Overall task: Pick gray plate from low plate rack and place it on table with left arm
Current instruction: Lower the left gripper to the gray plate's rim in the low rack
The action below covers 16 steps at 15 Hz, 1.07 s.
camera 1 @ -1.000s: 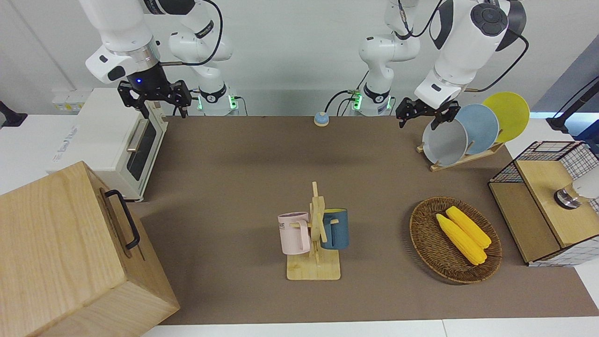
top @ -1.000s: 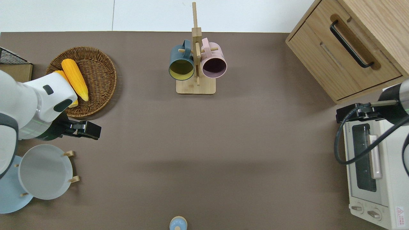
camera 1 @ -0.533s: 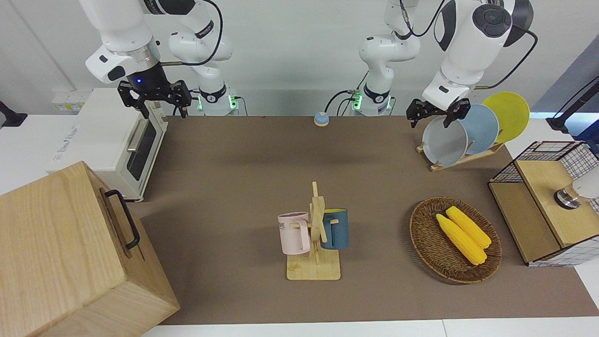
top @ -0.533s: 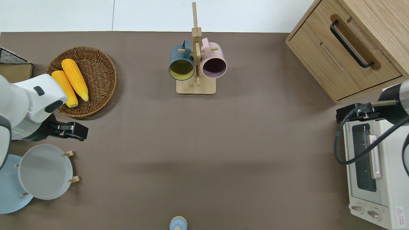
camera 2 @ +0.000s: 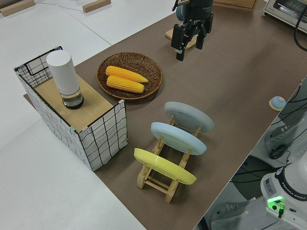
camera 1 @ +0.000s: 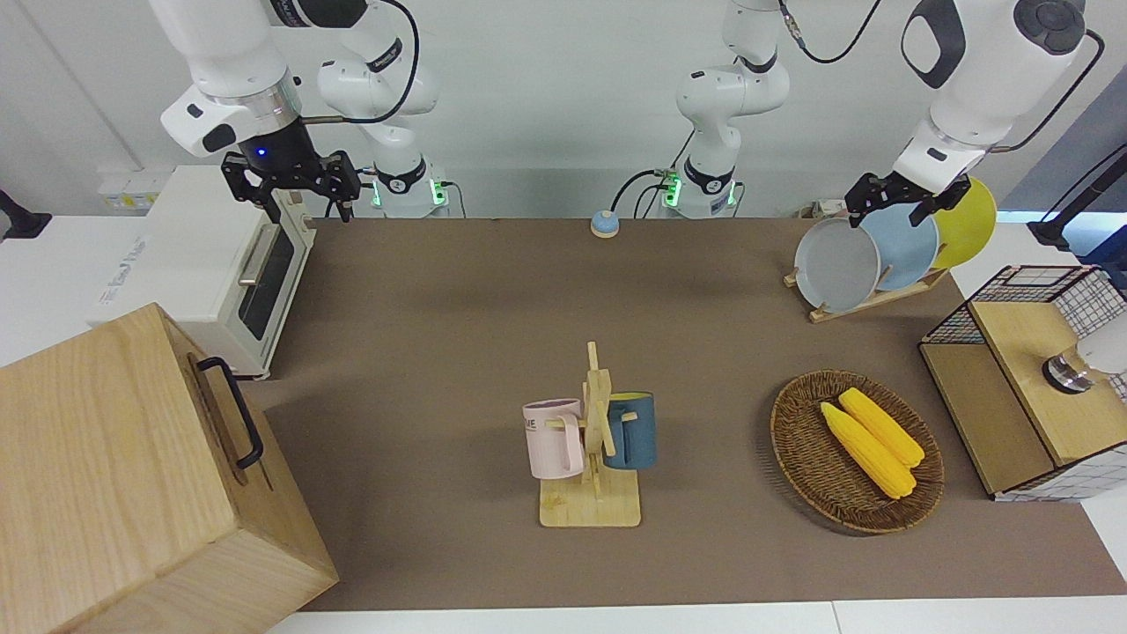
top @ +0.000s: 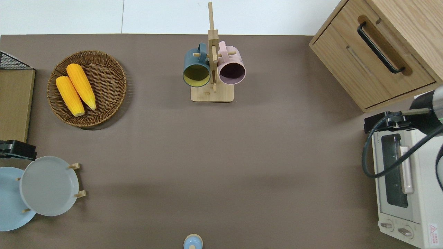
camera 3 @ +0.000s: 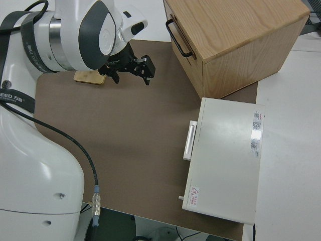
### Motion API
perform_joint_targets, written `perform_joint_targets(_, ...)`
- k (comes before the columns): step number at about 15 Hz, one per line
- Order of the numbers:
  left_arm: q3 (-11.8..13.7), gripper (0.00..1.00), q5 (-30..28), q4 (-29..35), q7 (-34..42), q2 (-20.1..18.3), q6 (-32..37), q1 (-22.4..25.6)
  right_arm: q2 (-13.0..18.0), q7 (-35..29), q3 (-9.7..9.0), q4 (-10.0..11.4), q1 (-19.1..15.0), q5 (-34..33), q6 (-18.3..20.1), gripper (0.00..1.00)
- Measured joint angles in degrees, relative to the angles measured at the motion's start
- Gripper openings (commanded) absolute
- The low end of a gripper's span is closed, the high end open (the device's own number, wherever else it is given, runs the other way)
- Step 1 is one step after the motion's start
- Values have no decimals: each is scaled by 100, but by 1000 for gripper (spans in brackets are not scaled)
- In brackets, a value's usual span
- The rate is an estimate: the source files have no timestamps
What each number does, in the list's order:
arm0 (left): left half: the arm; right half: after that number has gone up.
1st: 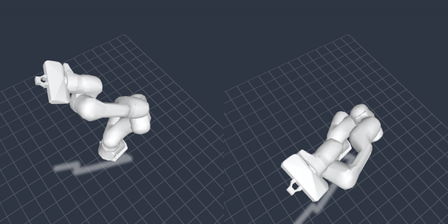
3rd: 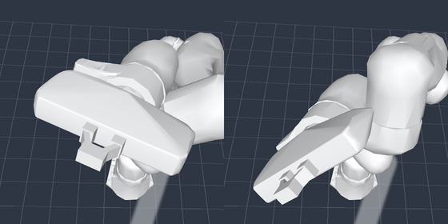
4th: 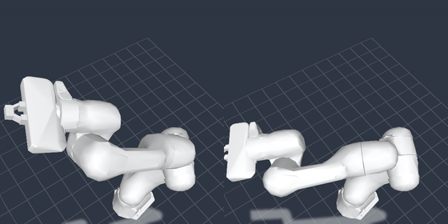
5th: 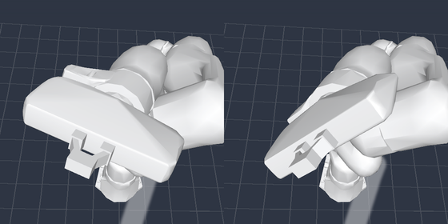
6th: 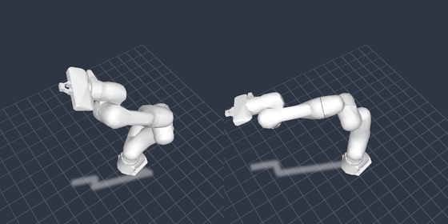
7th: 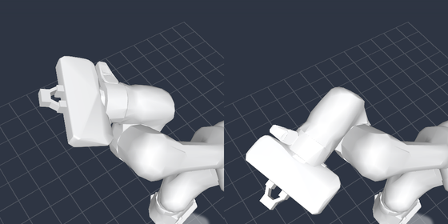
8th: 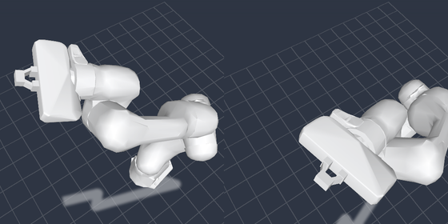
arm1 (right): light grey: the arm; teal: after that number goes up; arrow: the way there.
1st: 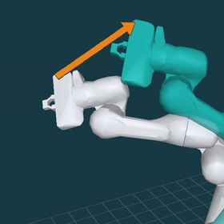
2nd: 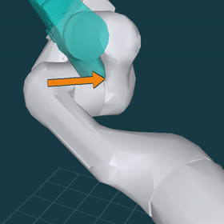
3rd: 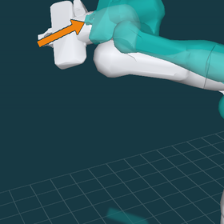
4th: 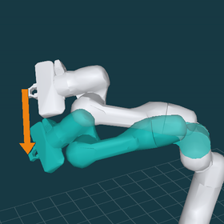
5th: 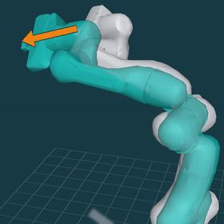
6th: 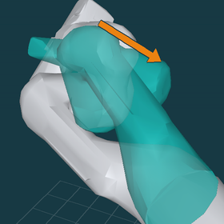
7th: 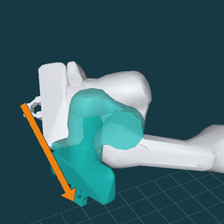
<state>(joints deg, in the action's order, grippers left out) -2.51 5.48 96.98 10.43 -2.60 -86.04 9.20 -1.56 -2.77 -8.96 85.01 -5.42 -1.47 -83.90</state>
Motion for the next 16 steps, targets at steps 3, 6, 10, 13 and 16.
perform_joint_targets(3, 29, 1000, 98, 148, 107, -103, 0, 118, 0, 0, 0, 0, 0, 0, 0, 983)
perform_joint_targets(6, 35, 1000, 257, 371, 122, -173, -18, 121, 0, 0, 0, 0, 0, 0, 0, 983)
perform_joint_targets(10, 99, 1000, 434, 865, 122, -330, -359, 128, 0, 0, 0, 0, 0, 0, 0, 983)
perform_joint_targets(13, 210, 1000, 474, 1450, 125, -557, -865, 141, 0, 0, 0, 0, 0, 0, 0, 983)
perform_joint_targets(16, 280, 1000, 488, 2058, 133, -795, -1345, 172, 0, 0, 0, 0, 0, 0, 0, 983)
